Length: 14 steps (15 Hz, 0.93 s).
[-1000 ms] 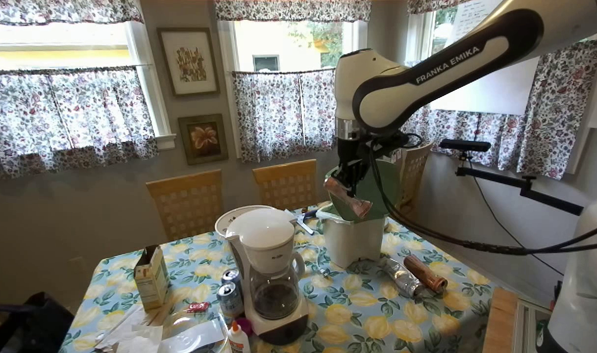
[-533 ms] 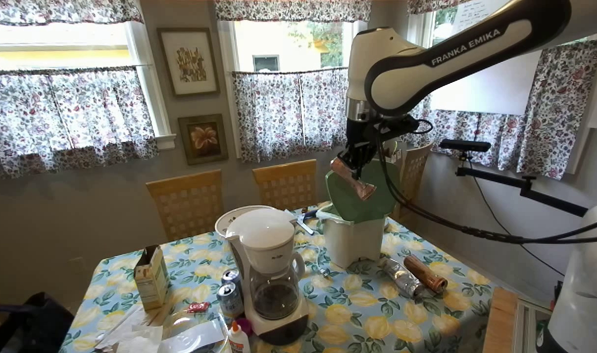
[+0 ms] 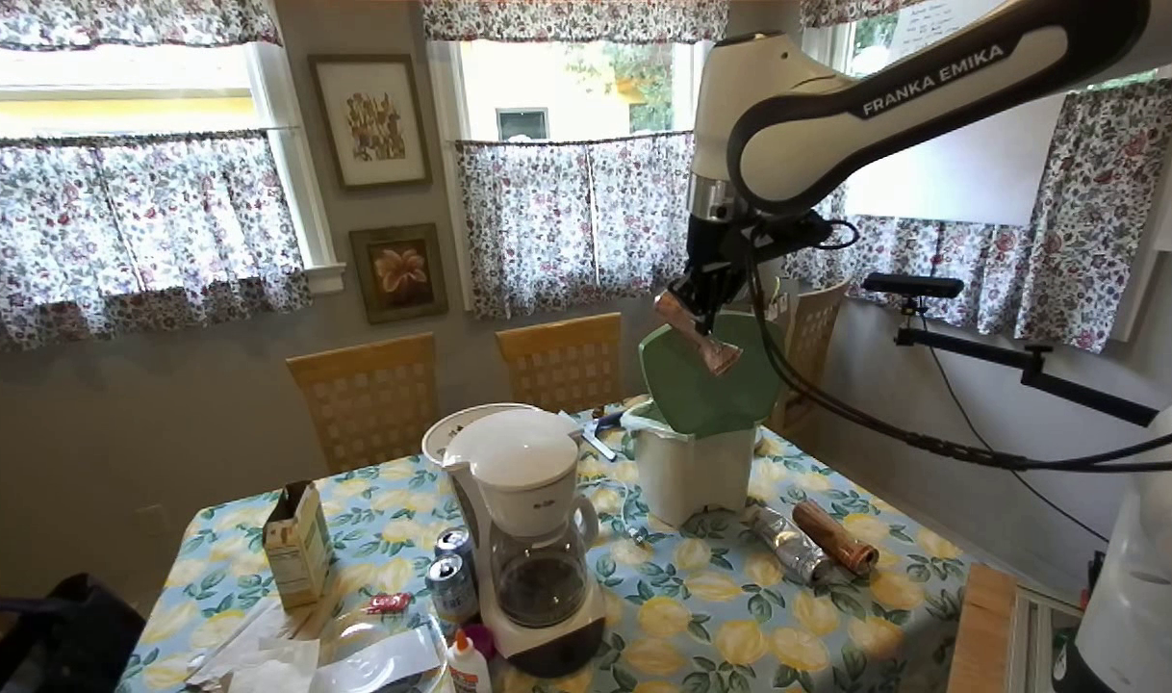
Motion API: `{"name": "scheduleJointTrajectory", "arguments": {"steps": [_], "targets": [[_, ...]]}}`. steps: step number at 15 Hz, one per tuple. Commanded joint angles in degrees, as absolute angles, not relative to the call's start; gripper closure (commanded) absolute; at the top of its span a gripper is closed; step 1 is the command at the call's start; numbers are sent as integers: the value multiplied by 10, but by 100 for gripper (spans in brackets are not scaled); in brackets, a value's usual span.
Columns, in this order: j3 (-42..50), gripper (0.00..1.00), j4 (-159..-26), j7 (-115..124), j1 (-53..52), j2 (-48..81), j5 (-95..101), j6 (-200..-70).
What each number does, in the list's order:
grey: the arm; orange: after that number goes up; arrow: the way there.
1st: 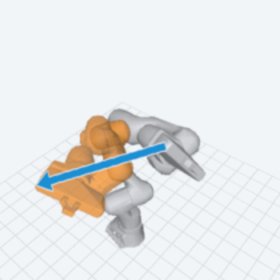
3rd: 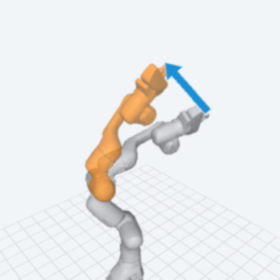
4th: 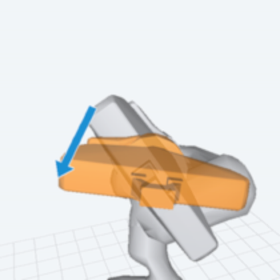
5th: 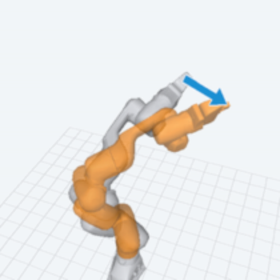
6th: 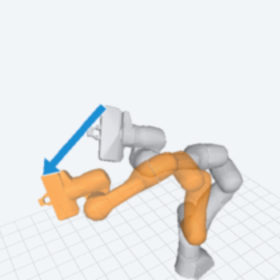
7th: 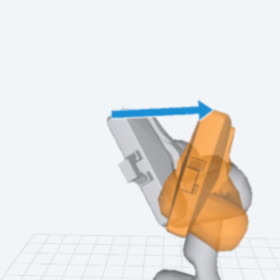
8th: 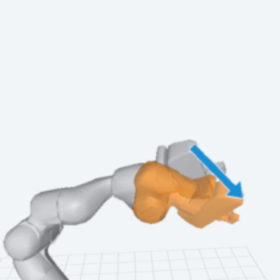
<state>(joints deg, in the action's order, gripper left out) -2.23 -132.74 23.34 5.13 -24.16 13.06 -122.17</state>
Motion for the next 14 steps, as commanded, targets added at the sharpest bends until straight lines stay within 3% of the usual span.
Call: {"name": "scheduleJointTrajectory", "arguments": {"steps": [1, 14], "targets": [[-28, 99, -1327, 231, 57, -242, 128, -1221], [-3, 99, -1257, 242, 121, -243, 134, -1274]]}}
